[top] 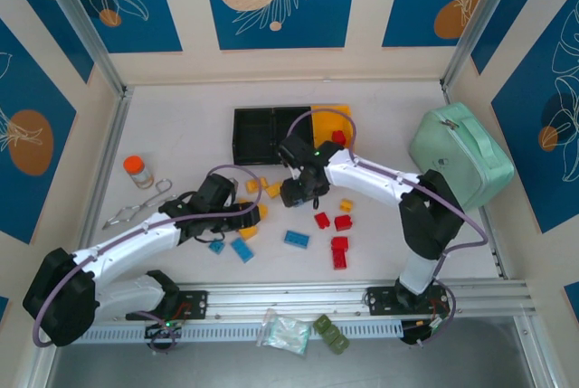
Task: Sort the legos into containers by color
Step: Pick up the lego from the center of the table, then place the lego in the container.
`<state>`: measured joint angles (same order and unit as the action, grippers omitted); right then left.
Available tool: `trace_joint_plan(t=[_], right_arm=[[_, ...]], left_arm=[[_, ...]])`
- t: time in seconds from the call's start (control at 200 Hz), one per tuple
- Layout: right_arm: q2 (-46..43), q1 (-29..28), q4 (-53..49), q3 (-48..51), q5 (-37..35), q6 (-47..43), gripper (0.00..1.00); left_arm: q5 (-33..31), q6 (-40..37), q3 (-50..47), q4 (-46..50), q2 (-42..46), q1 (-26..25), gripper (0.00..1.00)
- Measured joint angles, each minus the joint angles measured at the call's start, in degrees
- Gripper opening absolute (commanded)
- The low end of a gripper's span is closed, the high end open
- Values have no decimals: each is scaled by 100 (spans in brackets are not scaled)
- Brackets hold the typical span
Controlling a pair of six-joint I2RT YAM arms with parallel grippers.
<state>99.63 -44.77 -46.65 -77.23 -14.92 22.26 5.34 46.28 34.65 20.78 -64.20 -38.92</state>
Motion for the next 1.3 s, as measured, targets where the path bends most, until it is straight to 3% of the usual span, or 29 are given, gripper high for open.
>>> trace_joint_plan(t=[0.215,0.645,1.301], right_arm=[[319,538,-101,-1217,-9,-549,59],[2636,1169,-520,-3858,79,-1799,62],[3283,1178,-852,-4371,-42,-2295,69]], left_arm=[[15,20,0,-155,-90,0,74],[13,42,0,-184,-85,0,74],[11,44,0,-186,-92,0,74]])
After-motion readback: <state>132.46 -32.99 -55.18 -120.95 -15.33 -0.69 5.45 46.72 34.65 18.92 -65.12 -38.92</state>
